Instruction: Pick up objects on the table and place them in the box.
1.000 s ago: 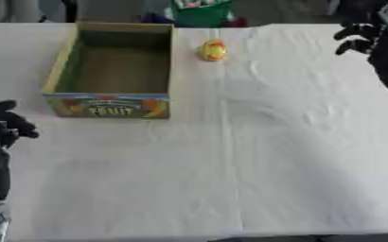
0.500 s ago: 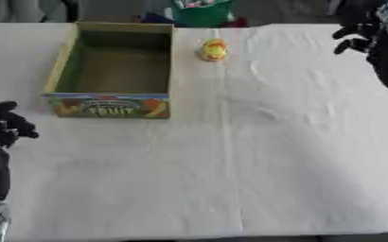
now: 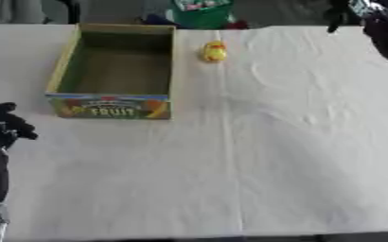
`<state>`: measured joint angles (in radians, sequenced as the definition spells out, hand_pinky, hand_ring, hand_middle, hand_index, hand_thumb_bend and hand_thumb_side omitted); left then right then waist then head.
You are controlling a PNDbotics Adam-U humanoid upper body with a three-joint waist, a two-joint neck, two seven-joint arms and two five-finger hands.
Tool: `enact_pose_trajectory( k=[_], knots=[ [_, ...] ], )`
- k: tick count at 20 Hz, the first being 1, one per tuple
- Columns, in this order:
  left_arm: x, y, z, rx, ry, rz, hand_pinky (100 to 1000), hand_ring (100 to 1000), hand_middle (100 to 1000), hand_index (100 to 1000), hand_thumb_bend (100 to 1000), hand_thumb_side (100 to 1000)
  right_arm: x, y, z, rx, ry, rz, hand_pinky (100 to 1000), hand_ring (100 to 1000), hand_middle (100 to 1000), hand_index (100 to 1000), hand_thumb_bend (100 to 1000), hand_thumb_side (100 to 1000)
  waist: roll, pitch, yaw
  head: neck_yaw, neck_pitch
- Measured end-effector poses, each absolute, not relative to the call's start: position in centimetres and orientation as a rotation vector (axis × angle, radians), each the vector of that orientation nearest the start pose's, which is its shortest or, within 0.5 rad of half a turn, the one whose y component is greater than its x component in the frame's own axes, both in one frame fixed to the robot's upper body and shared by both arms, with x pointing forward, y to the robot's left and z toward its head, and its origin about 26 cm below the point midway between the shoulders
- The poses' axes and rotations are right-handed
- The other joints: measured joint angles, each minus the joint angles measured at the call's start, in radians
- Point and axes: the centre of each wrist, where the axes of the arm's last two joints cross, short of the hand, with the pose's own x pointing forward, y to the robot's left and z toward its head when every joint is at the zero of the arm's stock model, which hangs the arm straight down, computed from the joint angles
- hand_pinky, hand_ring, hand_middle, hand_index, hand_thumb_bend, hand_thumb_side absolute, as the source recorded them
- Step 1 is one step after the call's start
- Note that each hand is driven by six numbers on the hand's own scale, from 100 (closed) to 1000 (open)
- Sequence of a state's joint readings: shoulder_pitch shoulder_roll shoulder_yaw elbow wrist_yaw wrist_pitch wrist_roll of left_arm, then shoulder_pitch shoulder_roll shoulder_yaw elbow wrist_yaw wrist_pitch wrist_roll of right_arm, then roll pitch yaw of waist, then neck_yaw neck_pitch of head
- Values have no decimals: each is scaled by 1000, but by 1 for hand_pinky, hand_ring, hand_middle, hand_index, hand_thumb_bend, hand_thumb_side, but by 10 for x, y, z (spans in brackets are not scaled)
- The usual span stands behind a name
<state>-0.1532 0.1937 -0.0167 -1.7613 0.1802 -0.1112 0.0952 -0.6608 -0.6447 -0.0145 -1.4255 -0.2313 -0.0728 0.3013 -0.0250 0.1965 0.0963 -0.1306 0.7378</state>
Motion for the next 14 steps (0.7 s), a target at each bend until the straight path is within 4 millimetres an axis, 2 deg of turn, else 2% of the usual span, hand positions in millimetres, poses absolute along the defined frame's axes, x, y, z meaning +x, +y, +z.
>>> enact_pose_trajectory(
  k=[6,10,14],
  knots=[
    [307,259,88,-31,-2007,-6,468,484,449,667,100,781,430,-343,260,-305,-2058,865,487,606,599,778,100,227,0,-5,16,-18,0],
    [307,257,88,-39,-2004,-17,467,484,449,667,100,780,454,-333,254,-384,-2018,949,511,622,623,801,100,207,0,-5,34,-28,0],
    [307,256,88,-52,-2003,-29,467,484,449,667,100,780,477,-322,242,-502,-1923,1042,565,670,684,836,100,198,0,-5,60,-46,0]
  ],
)
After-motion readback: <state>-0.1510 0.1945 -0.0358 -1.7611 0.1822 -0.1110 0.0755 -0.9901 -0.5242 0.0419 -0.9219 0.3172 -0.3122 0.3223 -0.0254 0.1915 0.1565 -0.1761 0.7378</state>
